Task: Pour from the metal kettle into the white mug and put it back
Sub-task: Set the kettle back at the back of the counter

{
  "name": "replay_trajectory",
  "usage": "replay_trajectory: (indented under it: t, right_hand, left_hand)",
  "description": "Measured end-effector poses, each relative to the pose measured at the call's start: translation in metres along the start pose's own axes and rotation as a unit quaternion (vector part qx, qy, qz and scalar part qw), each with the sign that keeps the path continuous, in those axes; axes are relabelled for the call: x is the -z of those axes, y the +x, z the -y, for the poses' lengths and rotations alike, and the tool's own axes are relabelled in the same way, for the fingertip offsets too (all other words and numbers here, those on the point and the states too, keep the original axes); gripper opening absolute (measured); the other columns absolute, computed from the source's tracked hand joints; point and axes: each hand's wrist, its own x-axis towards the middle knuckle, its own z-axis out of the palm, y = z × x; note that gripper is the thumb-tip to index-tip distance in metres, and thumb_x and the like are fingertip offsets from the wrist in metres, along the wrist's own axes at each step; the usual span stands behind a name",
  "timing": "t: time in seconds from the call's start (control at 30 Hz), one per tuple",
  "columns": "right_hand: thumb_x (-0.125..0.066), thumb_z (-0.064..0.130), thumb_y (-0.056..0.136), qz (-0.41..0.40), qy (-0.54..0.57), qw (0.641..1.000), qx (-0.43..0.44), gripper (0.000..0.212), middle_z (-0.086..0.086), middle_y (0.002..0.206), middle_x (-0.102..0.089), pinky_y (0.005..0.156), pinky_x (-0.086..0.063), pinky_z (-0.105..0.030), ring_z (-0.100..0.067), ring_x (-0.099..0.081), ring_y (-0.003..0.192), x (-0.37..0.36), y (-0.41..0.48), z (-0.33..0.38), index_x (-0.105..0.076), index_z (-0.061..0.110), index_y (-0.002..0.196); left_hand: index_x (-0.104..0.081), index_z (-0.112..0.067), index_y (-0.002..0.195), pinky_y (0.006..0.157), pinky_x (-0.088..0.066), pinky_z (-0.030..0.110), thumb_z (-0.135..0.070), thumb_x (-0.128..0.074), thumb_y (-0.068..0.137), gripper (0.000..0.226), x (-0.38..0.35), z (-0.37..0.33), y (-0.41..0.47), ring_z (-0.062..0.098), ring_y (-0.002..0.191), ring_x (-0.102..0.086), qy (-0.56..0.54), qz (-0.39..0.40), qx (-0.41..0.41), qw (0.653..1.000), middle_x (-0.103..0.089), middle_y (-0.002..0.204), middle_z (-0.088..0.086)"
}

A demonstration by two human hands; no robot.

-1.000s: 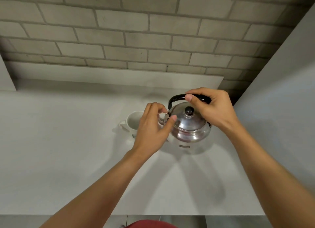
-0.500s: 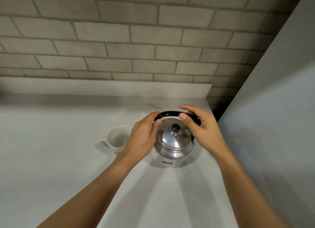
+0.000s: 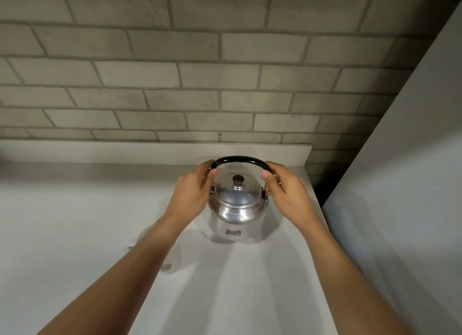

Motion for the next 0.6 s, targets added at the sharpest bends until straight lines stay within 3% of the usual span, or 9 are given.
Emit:
replay_trajectory:
  t: [0.07, 0.17, 0.3, 0.4, 0.5, 0.6]
  right_hand:
    - [-0.053, 0.027, 0.108, 0.009, -0.003, 1.000, 0.001, 0.023, 0.010, 0.088, -0.068, 0.077, -0.054, -0.025, -0.011, -0.071, 0.081, -0.011, 0.023, -0.006, -0.070, 0.019, 0.121]
    - [-0.052, 0.025, 0.107, 0.013, -0.004, 1.000, -0.020, 0.020, 0.012, 0.082, -0.067, 0.069, -0.048, -0.011, -0.005, -0.070, 0.073, -0.027, 0.054, -0.019, -0.070, 0.020, 0.114]
    - [-0.051, 0.029, 0.108, 0.027, -0.004, 0.997, -0.066, 0.023, 0.004, 0.094, -0.071, 0.067, -0.045, -0.006, -0.007, -0.071, 0.075, -0.044, 0.085, -0.037, -0.070, 0.020, 0.117]
    - [-0.051, 0.029, 0.109, 0.036, 0.001, 0.995, -0.093, 0.023, 0.000, 0.101, -0.071, 0.076, -0.052, -0.018, -0.019, -0.073, 0.085, -0.059, 0.103, -0.058, -0.070, 0.022, 0.120]
    - [-0.051, 0.028, 0.108, 0.038, -0.009, 0.995, -0.088, 0.023, 0.001, 0.102, -0.072, 0.082, -0.057, -0.032, -0.020, -0.074, 0.084, -0.062, 0.107, -0.066, -0.070, 0.024, 0.121]
    - [-0.052, 0.028, 0.108, 0.041, -0.008, 0.996, -0.077, 0.024, 0.002, 0.104, -0.071, 0.088, -0.060, -0.041, -0.021, -0.074, 0.088, -0.064, 0.111, -0.067, -0.068, 0.023, 0.126]
  left_hand:
    - [-0.065, -0.018, 0.135, 0.075, -0.054, 0.033, -0.031, -0.047, 0.112, 0.032, -0.001, 0.011, 0.023, 0.027, 0.082, -0.071, -0.001, 0.000, 0.027, 1.000, -0.077, 0.092, 0.008]
    - [-0.065, -0.019, 0.132, 0.073, -0.052, 0.031, -0.029, -0.047, 0.112, 0.030, -0.010, 0.028, 0.058, 0.029, 0.083, -0.070, 0.002, 0.015, 0.063, 0.998, -0.077, 0.096, 0.012]
    - [-0.065, -0.020, 0.136, 0.088, -0.058, 0.037, -0.027, -0.047, 0.111, 0.031, -0.026, 0.048, 0.093, 0.029, 0.094, -0.071, -0.030, 0.026, 0.096, 0.995, -0.077, 0.108, 0.010]
    - [-0.064, -0.021, 0.136, 0.082, -0.054, 0.033, -0.027, -0.047, 0.111, 0.031, -0.043, 0.069, 0.111, 0.027, 0.094, -0.070, -0.038, 0.046, 0.105, 0.993, -0.076, 0.109, 0.008]
    - [-0.063, -0.020, 0.135, 0.085, -0.057, 0.037, -0.027, -0.047, 0.111, 0.030, -0.049, 0.077, 0.114, 0.029, 0.095, -0.071, -0.051, 0.058, 0.109, 0.991, -0.075, 0.107, 0.009]
    - [-0.062, -0.019, 0.134, 0.080, -0.051, 0.033, -0.026, -0.048, 0.111, 0.028, -0.048, 0.082, 0.119, 0.026, 0.091, -0.069, -0.054, 0.055, 0.098, 0.992, -0.072, 0.101, 0.003]
